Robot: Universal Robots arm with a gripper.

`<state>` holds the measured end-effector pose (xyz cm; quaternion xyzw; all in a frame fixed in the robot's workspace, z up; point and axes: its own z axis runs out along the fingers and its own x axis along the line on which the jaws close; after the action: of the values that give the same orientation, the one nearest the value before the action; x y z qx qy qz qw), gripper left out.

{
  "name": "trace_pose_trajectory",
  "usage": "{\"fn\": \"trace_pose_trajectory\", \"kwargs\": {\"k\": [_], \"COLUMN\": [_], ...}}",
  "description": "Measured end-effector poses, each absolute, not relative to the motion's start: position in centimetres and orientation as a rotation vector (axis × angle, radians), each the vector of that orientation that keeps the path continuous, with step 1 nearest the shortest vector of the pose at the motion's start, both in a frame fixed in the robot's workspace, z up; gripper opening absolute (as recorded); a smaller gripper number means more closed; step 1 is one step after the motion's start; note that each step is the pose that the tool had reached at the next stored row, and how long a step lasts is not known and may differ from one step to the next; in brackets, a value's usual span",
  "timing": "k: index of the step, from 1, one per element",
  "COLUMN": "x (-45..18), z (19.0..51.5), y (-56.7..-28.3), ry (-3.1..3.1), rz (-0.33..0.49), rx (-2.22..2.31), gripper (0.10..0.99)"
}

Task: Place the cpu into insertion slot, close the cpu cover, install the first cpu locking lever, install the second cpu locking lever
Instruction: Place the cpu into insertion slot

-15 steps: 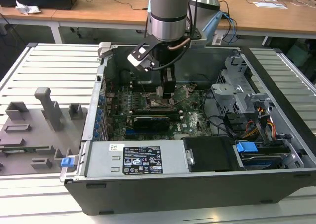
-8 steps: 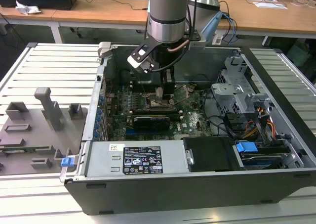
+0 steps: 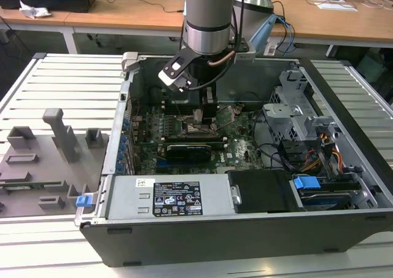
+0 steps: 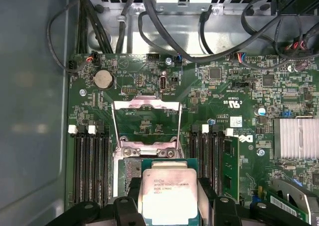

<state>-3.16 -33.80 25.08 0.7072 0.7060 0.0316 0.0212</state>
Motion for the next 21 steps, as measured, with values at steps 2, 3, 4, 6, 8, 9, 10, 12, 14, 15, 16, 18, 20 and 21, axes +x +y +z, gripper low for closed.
{"fn": "trace_pose_trajectory", "kwargs": {"k": [2, 3, 4, 6, 8, 9, 10, 12, 14, 15, 16, 18, 20, 21], "x": [-3.16, -3.17, -3.17, -3.18, -3.18, -3.18, -3.18, -3.18, -3.18, -3.19, -3.19, -3.19, -3.2, -3.22], "z": [25.03, 25.0, 24.97, 24.9, 24.87, 24.84, 24.82, 24.76, 24.71, 24.68, 24.64, 24.47, 24.29, 24.22], "y": [-33.8, -33.8, -33.8, -33.8, -33.8, -33.79, -33.78, -33.76, -33.73, -33.71, -33.67, -33.57, -33.44, -33.36], "ry": [2.189, 2.189, 2.189, 2.189, 2.189, 2.189, 2.189, 2.189, 2.189, 2.189, 2.188, 2.189, 2.189, 2.189], "rz": [0.098, 0.098, 0.098, 0.099, 0.099, 0.099, 0.099, 0.099, 0.099, 0.099, 0.099, 0.1, 0.099, 0.099], "rx": [2.192, 2.192, 2.192, 2.192, 2.192, 2.193, 2.193, 2.193, 2.193, 2.193, 2.193, 2.193, 2.193, 2.193], "gripper": [0.529, 0.529, 0.529, 0.529, 0.529, 0.529, 0.529, 0.529, 0.529, 0.529, 0.529, 0.529, 0.529, 0.529]}}
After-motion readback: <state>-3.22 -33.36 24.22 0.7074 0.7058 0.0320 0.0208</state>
